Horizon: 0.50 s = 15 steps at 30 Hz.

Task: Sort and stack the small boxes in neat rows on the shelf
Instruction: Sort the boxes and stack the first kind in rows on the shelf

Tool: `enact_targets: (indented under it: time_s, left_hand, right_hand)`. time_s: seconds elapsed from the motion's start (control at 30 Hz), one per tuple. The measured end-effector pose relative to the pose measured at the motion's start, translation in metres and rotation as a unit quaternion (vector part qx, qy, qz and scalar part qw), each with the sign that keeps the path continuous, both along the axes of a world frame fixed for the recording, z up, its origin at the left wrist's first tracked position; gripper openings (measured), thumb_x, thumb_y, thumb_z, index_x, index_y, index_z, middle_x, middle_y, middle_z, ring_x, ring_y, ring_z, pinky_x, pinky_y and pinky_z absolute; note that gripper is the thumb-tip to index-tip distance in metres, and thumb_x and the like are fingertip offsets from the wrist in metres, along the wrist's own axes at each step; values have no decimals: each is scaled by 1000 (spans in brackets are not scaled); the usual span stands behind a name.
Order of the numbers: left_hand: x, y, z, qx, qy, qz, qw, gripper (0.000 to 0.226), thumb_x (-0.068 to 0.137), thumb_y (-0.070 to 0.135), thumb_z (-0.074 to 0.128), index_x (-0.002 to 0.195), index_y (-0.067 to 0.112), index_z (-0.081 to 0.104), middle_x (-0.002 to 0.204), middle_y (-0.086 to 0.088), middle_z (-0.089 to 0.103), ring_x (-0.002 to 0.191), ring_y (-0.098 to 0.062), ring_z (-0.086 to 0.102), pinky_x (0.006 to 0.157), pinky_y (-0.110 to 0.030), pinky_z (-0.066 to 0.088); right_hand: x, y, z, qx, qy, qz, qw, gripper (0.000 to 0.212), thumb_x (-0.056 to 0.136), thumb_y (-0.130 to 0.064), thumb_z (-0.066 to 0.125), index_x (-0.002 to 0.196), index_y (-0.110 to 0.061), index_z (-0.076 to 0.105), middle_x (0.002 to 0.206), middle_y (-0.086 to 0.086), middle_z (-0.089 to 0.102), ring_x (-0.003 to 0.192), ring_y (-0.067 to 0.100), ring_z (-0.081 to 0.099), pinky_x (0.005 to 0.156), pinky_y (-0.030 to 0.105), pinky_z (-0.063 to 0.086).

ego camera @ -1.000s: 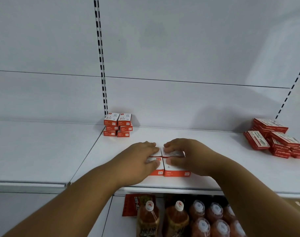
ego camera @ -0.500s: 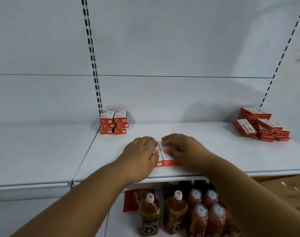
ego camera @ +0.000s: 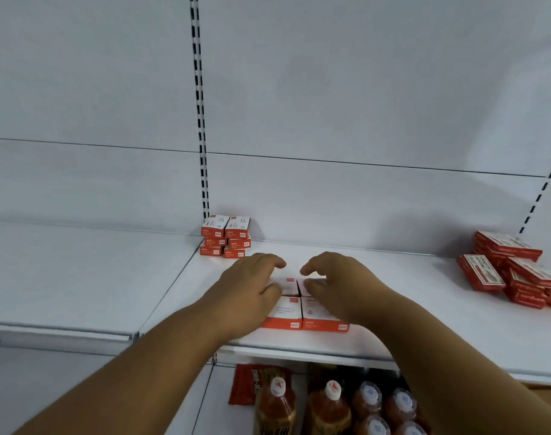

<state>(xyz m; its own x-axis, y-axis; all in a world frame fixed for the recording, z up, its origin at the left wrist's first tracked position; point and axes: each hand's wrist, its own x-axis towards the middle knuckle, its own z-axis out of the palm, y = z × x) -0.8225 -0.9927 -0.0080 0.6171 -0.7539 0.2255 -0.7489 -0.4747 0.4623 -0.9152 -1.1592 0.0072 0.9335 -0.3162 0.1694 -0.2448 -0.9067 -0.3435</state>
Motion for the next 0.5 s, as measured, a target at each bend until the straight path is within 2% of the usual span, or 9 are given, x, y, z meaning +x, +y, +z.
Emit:
enact_targets:
  time_s: [0.13,0.23,0.37,0.43,0.5]
  left_hand:
    - [15,12,0,-11,8,13,1000,40,101,34,47,141,36,40,149,14,39,135,-8,36,100,-22,31]
    - [31,15,3,-16,11,5,1000,39,101,29,49,139,35,44,146,14,43,133,-8,39,102,-24,33]
    - [62,18,10,-24,-16,-8,1000,37,98,23,50,134,32,50,140,13,51,127,-7,47,95,-19,34]
    - [80,20,13,-24,-42,-1,999,33,96,22,51,127,30,56,131,11,58,121,-11,52,92,-20,39]
    - [95,20,15,-51,-75,21,996,25,93,21,52,115,27,63,116,8,65,108,-16,58,88,-29,48]
  right_hand:
    - [11,5,4,-18,31,-14,999,26,96,-34,53,120,-31,62,128,-11,58,117,11,53,98,25,42]
    - [25,13,11,-19,22,-15,999,27,95,-35,54,120,-31,63,127,-11,59,114,11,56,97,27,45]
    - [49,30,20,-4,4,-12,1000,29,95,-32,53,123,-30,61,129,-10,58,116,10,55,97,25,43]
    - [66,40,24,3,-3,-12,1000,30,96,-30,54,125,-28,61,130,-10,59,116,10,55,98,23,40]
    - [83,45,26,2,-6,-12,1000,31,95,-29,55,126,-27,60,130,-8,59,117,12,54,97,24,40]
